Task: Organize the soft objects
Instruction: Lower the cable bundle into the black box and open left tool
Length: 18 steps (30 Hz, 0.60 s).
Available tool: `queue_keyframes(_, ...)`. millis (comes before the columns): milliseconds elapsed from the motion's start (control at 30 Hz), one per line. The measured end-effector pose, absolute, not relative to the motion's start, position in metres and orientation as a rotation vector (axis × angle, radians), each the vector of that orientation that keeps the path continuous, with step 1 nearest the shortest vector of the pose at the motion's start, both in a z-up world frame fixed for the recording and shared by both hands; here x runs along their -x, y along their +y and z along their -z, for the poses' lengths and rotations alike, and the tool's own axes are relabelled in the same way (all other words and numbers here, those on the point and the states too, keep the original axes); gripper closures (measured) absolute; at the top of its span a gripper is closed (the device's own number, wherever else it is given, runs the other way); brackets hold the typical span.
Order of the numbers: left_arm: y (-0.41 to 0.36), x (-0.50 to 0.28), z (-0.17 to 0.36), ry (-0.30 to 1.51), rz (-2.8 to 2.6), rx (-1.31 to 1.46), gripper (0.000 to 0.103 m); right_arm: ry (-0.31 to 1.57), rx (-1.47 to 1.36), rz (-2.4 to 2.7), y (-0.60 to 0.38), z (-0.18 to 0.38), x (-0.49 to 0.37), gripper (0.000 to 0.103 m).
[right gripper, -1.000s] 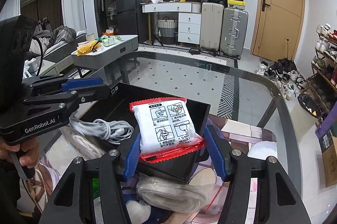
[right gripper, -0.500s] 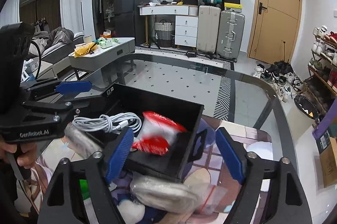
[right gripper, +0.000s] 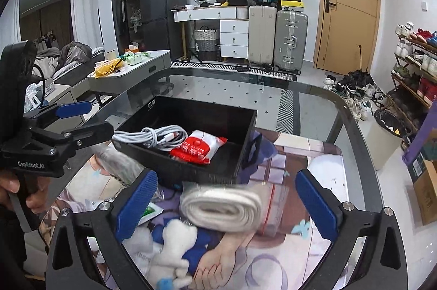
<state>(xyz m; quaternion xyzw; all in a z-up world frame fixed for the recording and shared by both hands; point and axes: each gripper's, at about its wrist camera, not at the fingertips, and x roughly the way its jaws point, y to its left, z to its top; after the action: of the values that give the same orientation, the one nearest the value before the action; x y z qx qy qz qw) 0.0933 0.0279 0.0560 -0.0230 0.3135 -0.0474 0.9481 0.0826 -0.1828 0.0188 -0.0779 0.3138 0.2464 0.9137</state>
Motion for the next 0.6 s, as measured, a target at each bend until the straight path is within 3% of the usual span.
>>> queue_keyframes(600, 0.022, -0.056, -0.03, 0.718, 0.093, 0.055, 0.0, 0.72, 0.14, -0.492, -0.197, 0.008, -0.044, 0.001)
